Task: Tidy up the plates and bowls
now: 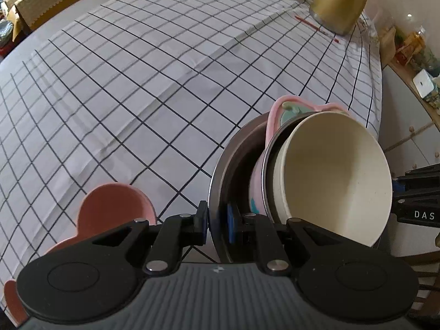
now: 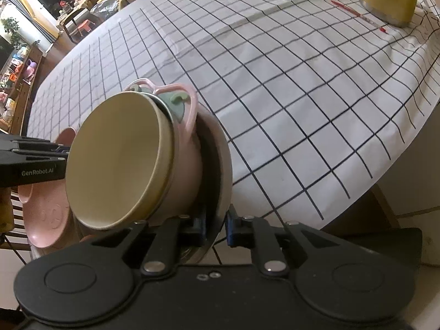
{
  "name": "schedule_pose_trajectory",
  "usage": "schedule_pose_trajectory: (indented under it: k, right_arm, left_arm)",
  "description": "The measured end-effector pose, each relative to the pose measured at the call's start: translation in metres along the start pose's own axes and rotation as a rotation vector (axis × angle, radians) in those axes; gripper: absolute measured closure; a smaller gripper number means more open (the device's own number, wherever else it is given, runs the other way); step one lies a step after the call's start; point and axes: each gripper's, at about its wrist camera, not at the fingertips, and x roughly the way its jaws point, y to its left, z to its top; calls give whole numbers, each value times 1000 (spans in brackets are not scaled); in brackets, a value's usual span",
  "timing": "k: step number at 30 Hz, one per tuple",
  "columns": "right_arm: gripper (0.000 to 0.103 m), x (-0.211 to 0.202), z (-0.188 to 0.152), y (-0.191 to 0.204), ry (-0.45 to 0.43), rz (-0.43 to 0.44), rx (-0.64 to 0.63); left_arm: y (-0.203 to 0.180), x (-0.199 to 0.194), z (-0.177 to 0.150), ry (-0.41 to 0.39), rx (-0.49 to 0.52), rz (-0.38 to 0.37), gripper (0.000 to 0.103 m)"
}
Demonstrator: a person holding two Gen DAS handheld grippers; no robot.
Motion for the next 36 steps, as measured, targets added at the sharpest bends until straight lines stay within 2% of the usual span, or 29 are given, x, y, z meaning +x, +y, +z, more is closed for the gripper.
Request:
schedule_pose_trajectory:
  k: [8,18,29,36]
  right_arm:
    - [91,-21,15,11,2,26,-11]
    - [91,-38,29,48,-1,49,-100]
    - [91,-27,34,106,19,113,-212]
    - [91,-4,32,148,51,143,-285]
  left_arm:
    - [4,-29,-3,-7,-58,19,90]
    - [24,-69,-20,-41,-135,62,90]
    - [69,-100,-57,-55,-252,126,90]
    - [103,-107,-88,-45,-336,171,90]
